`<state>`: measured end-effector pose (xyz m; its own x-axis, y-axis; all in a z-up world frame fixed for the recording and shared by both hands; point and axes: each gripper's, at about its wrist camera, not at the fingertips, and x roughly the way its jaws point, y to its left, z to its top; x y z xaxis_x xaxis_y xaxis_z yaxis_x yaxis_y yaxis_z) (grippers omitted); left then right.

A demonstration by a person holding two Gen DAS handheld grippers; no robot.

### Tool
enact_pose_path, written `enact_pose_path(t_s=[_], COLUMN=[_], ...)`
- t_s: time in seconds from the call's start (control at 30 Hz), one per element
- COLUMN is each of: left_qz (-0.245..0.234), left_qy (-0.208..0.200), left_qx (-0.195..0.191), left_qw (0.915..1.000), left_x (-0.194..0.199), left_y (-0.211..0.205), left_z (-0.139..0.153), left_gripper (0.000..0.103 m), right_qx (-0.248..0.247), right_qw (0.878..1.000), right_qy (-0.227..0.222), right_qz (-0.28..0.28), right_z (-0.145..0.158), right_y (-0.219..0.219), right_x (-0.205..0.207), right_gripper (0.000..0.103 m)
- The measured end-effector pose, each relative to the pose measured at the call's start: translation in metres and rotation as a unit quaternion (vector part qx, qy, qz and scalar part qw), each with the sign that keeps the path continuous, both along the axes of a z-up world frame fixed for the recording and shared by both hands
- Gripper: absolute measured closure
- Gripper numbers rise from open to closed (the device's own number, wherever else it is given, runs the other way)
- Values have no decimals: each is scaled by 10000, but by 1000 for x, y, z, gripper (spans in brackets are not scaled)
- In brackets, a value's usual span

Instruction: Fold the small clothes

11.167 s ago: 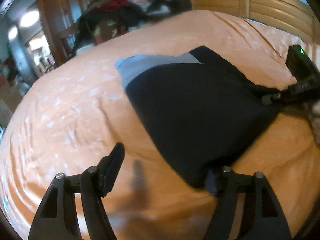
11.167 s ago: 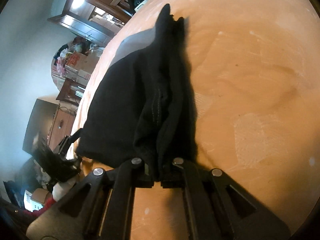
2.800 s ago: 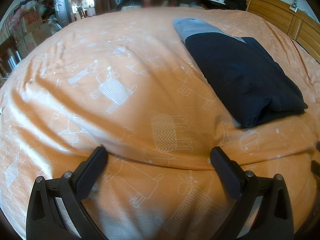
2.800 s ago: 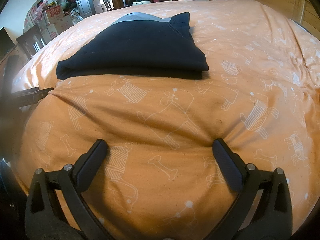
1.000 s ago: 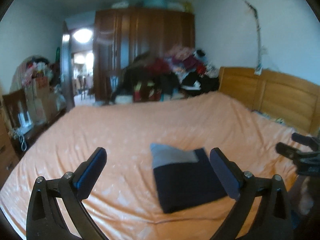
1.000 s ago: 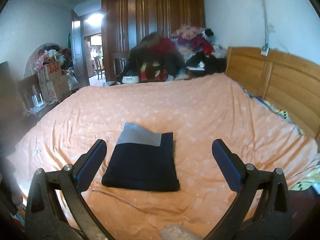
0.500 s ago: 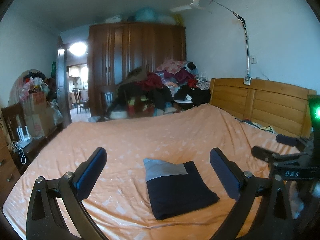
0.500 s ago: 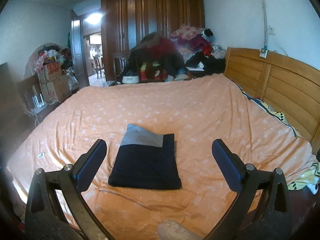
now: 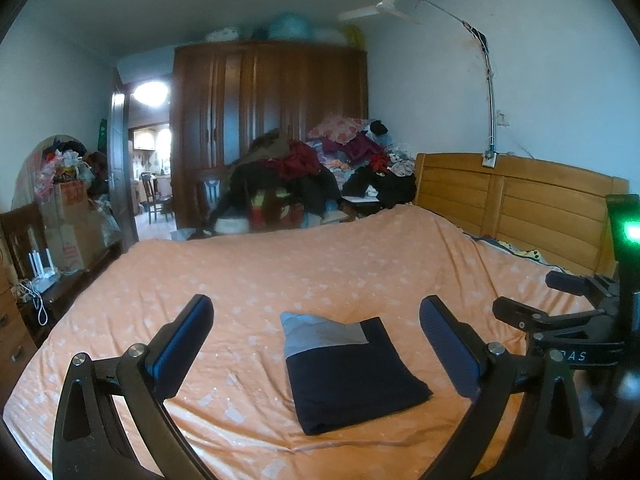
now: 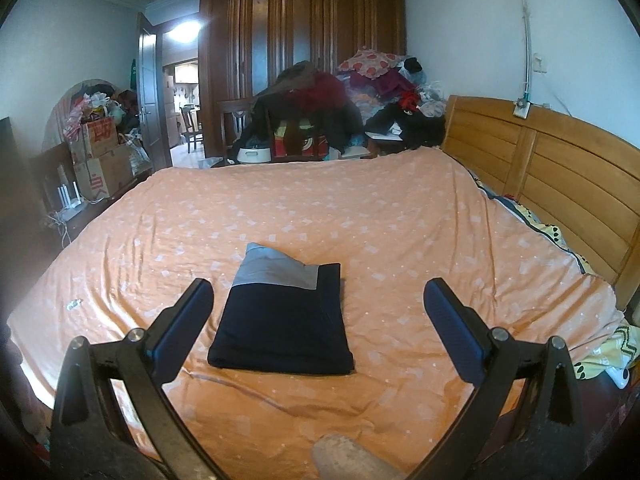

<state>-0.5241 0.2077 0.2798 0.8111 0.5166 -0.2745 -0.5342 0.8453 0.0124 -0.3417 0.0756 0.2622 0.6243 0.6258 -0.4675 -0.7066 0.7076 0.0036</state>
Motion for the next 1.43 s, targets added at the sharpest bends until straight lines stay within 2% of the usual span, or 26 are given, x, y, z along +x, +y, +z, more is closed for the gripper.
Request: enact_pose_path(t_s=[0.3, 1.13, 1.43], left_qz=[-73, -221, -284], left_qy=[182, 273, 319], left_qx=[-131, -320, -398], left_qw=[9997, 9989, 9983], left_x=[9, 20, 23], left_y=[5, 12, 13], left_z=[-13, -25, -32], left_gripper=[0, 0, 0], right_qx=[-64, -228, -253], right_qw=[9999, 9986, 9985], right_qy=[74, 413, 466], right_qz=[23, 233, 151], right_z=[-5, -16, -24], right_y=[0, 9, 11], right_x=[4, 15, 21], right_gripper=[0, 0, 0])
